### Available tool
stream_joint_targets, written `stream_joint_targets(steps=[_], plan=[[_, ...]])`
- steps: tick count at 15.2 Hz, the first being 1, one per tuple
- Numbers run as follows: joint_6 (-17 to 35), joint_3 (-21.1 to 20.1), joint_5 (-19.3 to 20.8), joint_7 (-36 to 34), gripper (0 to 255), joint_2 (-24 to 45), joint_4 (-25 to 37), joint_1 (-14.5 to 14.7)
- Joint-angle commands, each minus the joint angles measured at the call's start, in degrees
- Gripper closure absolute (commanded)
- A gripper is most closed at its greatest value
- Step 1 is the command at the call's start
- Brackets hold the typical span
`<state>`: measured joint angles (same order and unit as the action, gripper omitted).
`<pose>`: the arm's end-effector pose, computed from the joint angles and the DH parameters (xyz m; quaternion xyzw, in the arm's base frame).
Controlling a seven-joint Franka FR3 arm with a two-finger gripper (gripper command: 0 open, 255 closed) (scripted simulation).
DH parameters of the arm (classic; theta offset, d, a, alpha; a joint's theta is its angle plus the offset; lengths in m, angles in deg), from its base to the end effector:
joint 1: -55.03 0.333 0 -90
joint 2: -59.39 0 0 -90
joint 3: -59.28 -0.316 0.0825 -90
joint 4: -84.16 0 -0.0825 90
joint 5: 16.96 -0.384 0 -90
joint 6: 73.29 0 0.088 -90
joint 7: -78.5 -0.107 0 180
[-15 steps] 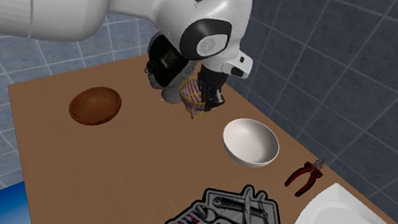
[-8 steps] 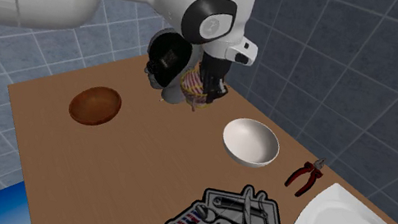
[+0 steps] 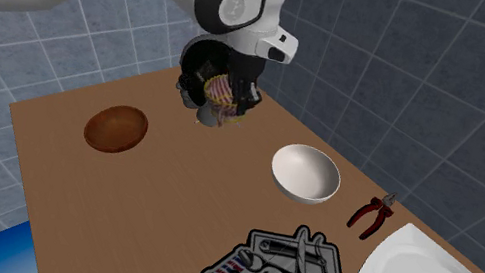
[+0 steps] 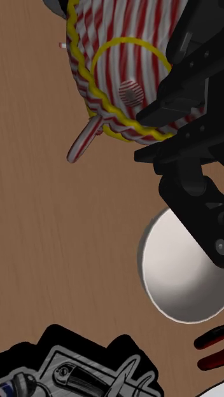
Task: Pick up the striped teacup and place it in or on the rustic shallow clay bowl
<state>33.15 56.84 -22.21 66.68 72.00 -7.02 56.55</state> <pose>0.6331 0.0487 0.5096 -0.9953 0.0810 -0.0162 0.0516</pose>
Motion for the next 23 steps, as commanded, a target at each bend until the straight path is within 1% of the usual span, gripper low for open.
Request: stream_joint_targets(steps=[1,6,11,16,22,23], plan=[[1.3,-0.6,0.0,-1.5,255,-3.7,-4.8,0.9],[3.3,-2.5,-0.4,-5.4,255,-12.7,-15.4,3.1],[4.1,-4.9,-1.2,-9.6,255,-20.8,-23.9,5.4],[4.0,-7.8,-2.6,-14.3,255,-28.1,-30.6,7.8],[2.8,-12.1,-5.2,-20.8,255,-36.4,-36.7,11.2],[3.5,-12.2,-5.3,-20.8,255,-36.3,-37.4,11.2]])
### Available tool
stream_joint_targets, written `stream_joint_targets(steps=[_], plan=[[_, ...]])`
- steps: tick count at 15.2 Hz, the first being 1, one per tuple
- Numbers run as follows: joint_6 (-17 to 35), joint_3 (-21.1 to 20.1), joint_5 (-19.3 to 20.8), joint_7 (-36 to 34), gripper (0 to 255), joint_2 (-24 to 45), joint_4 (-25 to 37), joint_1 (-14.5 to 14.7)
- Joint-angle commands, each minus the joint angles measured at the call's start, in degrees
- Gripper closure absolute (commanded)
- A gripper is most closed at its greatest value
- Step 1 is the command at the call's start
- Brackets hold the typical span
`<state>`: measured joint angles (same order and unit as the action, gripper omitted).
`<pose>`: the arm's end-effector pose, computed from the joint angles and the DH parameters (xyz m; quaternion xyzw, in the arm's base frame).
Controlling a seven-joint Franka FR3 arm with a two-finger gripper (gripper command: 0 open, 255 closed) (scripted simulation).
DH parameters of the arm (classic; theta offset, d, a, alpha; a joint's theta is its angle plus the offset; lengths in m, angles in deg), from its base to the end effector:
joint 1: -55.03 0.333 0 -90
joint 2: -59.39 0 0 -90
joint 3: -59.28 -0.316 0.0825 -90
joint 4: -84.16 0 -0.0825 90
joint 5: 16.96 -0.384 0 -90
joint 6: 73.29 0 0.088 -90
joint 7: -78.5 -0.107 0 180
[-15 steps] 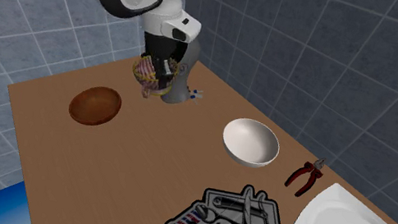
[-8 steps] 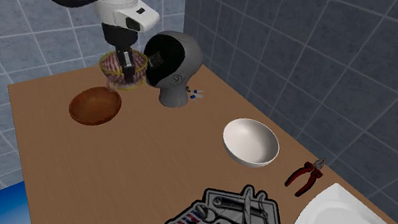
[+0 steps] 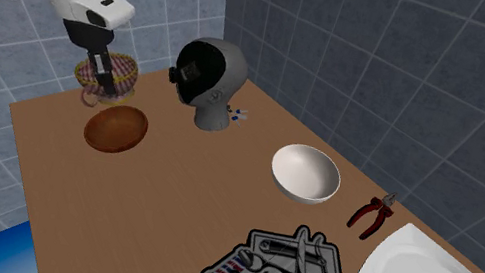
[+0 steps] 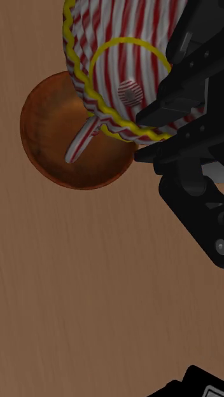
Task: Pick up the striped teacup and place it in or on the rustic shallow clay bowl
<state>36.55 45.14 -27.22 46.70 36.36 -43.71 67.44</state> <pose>0.3873 0.2197 0.5327 -0.9953 0.0804 -0.0165 0.0517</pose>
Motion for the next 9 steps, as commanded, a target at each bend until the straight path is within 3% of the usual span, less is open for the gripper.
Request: stream_joint_targets(steps=[1,9], plan=[[0.9,-0.6,-0.4,-0.7,255,-0.6,-1.4,0.4],[7.2,-1.2,-0.8,-0.3,255,0.4,-6.7,0.6]])
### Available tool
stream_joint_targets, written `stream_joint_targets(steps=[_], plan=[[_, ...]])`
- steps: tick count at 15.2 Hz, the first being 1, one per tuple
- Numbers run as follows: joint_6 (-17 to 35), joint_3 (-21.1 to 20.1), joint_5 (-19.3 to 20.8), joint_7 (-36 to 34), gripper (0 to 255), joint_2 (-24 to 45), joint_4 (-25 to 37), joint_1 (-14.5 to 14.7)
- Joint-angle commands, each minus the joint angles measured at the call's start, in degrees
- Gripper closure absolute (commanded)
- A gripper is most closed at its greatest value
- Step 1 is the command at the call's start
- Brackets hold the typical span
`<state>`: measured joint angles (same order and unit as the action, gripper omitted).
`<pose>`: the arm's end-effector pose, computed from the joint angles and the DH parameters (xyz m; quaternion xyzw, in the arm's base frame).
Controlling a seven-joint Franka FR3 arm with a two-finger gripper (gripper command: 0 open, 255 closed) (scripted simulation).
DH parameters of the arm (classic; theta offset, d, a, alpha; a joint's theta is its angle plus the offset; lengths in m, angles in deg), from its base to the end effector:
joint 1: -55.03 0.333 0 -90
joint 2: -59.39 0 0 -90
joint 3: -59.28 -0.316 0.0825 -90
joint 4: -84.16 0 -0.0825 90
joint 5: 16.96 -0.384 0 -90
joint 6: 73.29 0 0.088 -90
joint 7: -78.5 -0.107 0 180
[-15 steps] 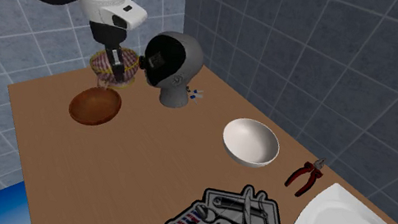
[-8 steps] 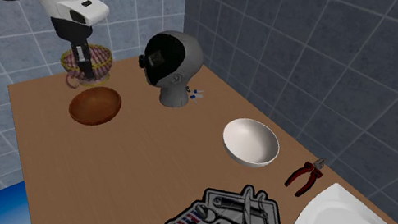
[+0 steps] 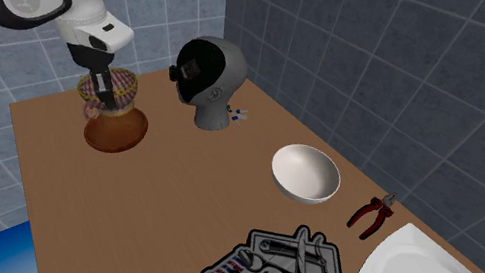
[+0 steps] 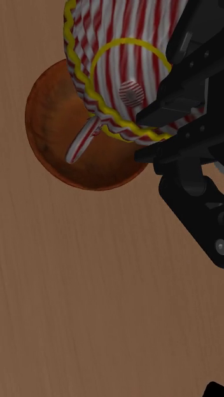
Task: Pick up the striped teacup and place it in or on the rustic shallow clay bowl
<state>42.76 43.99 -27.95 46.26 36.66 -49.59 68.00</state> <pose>0.3806 0.2254 0.4902 -0.9952 0.0814 -0.0160 0.0513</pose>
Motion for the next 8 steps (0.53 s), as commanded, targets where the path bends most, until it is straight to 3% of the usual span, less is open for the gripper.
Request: stream_joint_targets(steps=[1,8], plan=[[1.8,-0.1,-0.1,0.2,255,0.3,-1.4,0.0],[7.6,-0.7,-0.4,0.5,255,2.1,-5.4,0.1]])
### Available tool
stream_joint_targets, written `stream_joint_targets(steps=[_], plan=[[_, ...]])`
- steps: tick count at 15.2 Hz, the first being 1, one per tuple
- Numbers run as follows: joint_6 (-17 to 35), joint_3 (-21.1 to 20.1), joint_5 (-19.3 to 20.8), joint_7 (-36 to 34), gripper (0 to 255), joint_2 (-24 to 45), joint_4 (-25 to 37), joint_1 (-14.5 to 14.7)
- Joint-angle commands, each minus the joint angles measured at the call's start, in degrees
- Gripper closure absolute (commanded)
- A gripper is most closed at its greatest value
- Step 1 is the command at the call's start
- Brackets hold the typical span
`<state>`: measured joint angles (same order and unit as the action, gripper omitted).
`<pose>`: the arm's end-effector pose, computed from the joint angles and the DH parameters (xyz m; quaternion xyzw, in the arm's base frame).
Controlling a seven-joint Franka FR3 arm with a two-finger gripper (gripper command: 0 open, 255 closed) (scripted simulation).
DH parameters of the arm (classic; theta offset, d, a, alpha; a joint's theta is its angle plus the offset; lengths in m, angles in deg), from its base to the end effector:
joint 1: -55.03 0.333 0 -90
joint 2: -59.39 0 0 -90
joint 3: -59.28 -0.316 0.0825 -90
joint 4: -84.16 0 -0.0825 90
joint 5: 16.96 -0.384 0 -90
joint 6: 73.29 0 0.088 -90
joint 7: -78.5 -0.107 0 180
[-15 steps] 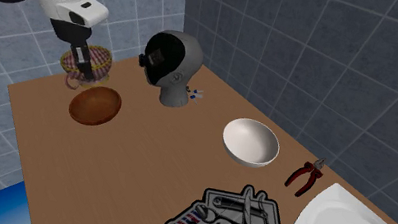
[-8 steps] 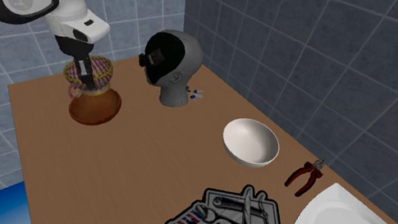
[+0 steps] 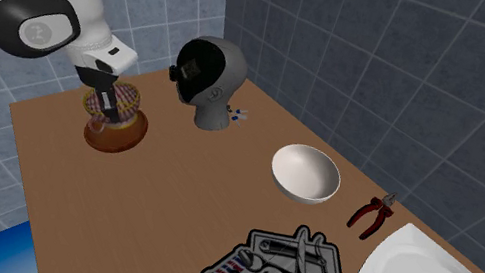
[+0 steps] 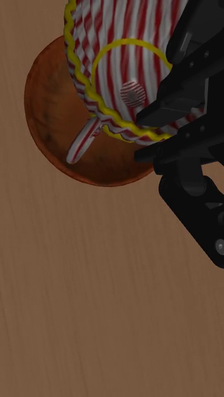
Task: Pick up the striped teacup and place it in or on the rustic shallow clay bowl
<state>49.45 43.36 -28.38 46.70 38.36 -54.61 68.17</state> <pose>0.3798 0.2246 0.4466 -0.9952 0.0814 -0.0160 0.0513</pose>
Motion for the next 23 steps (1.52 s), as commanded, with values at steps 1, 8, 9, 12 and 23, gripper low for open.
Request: stream_joint_targets(steps=[1,8,9,12,23], plan=[[1.7,-0.2,0.0,0.1,255,0.7,-0.9,0.0],[1.8,-0.2,0.0,0.1,255,0.8,-1.0,0.0],[1.8,-0.2,0.0,0.1,255,0.8,-1.0,0.0],[1.8,-0.2,0.0,0.1,0,0.8,-1.0,0.0],[-6.0,1.0,0.3,0.2,0,-2.4,3.7,-0.2]])
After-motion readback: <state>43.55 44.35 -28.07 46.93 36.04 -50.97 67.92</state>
